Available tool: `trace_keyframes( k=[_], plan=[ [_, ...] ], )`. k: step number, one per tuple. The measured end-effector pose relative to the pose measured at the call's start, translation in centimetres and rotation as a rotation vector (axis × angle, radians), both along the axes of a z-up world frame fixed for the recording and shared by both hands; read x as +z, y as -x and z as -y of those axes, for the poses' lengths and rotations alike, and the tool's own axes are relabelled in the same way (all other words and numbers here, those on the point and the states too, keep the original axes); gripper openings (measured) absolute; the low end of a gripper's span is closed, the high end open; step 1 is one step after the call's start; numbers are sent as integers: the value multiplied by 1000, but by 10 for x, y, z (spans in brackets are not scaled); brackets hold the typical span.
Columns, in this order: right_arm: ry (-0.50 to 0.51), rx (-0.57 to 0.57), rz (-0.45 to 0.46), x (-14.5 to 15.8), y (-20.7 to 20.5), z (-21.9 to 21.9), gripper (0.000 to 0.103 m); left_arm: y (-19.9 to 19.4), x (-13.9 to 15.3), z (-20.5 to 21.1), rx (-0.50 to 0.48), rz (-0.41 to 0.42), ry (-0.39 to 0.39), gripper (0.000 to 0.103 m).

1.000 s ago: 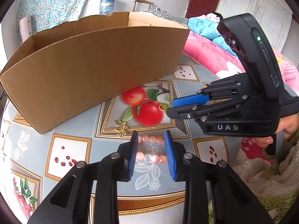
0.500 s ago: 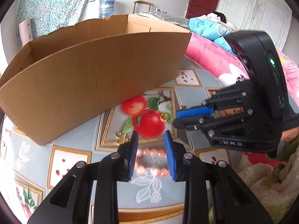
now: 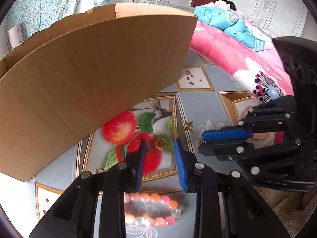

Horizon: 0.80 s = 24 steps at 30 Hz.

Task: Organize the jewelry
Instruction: 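Lift the gold ring off the table with the right gripper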

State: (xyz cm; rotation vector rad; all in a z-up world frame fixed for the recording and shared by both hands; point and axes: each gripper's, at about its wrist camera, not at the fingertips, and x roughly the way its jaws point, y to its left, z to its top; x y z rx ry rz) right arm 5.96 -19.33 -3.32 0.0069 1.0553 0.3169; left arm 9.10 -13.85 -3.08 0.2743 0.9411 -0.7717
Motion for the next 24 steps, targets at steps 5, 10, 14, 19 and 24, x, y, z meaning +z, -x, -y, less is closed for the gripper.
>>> trace_keyframes(
  k=[5,10,14,19,24],
  plan=[
    [-22,1,9,2,5,10,10,0,-1,8,-7,26,-42,28],
    [-22,8,22,5,11,16,10,4,-1,16,-13,65,-97,19],
    [-26,6,27,6,12,16,10,4,-1,17,-20,77,-118,16],
    [-30,0,31,0,11,9,10,7,-1,21,-36,88,-129,14],
    [-32,-3,31,1,11,10,10,8,-1,22,-41,103,-123,11]
  ],
)
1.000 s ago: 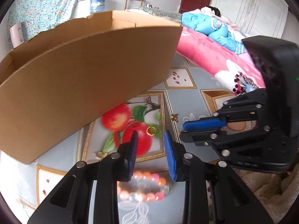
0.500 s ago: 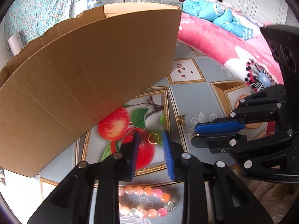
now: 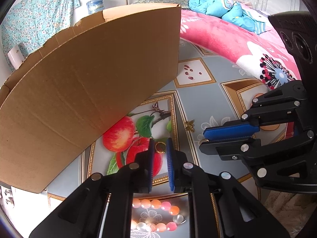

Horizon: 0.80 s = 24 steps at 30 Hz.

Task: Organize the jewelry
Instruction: 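Lift the gold ring off the table with the right gripper, then carry the ring over the box and open the right gripper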

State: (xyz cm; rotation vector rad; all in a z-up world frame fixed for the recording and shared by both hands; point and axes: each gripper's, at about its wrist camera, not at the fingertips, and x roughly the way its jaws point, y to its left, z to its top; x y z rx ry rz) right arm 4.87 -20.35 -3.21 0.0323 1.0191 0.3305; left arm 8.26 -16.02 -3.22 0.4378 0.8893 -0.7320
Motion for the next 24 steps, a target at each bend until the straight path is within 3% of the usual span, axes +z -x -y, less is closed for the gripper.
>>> trace_keyframes(
  k=[14,20,24],
  plan=[
    [12,-11,17,9,4,0,10,5,15,-11,3,11,45,10],
    [17,-22,78,33,10,0,10,14,46,-23,1,77,95,10],
    [12,-20,162,63,13,2,10,18,82,-37,2,140,162,10]
  ],
)
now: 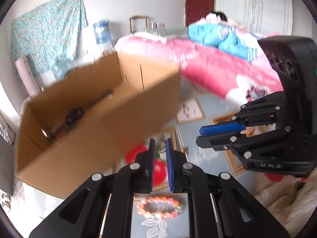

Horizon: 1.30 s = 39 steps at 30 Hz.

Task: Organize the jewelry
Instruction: 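Carry the ring over the box and open the right gripper, then move both tools back toward the pink bead bracelet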

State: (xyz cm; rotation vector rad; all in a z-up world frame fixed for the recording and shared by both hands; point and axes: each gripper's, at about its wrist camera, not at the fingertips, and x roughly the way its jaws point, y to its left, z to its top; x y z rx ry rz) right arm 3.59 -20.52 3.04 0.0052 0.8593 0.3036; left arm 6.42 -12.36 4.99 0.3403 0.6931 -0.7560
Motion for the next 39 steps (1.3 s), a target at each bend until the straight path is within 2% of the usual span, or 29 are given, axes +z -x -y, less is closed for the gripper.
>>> trace_keyframes(
  k=[6,9,13,17,21,24,28,30,34,39],
  plan=[
    [-36,21,198,58,-12,1,10,-11,53,-19,38,137,99,11],
    [-55,31,244,68,-31,-2,10,-33,55,-25,94,134,111,11],
    [-57,40,218,57,-63,-10,10,-66,38,-29,137,41,116,11],
    [-37,39,155,38,-93,-10,10,-94,16,-28,153,-60,109,11],
    [-29,22,92,24,-112,-10,10,-111,2,-24,154,-113,108,11],
    [-26,2,93,23,-116,-6,11,-117,-2,-25,150,-132,110,11],
    [-33,-21,118,31,-110,3,13,-120,-5,-27,155,-145,127,24],
    [-36,-35,130,32,-110,8,14,-119,-4,-28,156,-140,136,26],
    [-47,-71,155,40,-103,18,14,-115,2,-33,170,-125,151,28],
    [-63,-110,196,52,-87,28,27,-102,16,-48,200,-98,179,35]
  ],
)
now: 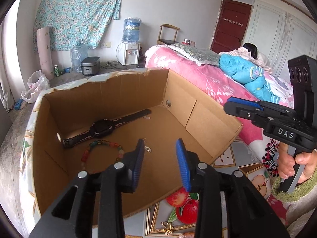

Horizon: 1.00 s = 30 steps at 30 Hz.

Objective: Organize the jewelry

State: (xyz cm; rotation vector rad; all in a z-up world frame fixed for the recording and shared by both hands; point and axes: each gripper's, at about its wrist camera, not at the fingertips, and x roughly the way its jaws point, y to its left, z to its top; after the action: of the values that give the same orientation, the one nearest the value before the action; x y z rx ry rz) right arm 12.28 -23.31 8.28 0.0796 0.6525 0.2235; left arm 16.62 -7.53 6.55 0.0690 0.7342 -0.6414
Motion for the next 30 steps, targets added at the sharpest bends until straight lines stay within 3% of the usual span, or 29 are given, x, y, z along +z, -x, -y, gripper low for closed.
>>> trace_keyframes(
  k=[2,10,15,18,23,29,30],
  plan=[
    [-5,-11,11,4,6,3,31,8,6,-7,14,14,4,37],
    [-44,-52,48,17,43,16,34,53,26,-50,108,56,9,62],
    [-92,-33,14,12,65,18,34,86,25,-77,157,54,6,73],
    [-131,21,-76,-8,71,7,34,99,14,-82,167,25,-12,80],
    [-150,137,-259,-55,66,-36,34,107,-27,-73,167,-68,-59,81],
    [-28,253,-364,-92,54,-94,28,100,-63,-57,162,-99,-104,80],
    [-10,261,-373,-94,52,-100,27,99,-66,-53,152,-93,-117,76]
  ],
)
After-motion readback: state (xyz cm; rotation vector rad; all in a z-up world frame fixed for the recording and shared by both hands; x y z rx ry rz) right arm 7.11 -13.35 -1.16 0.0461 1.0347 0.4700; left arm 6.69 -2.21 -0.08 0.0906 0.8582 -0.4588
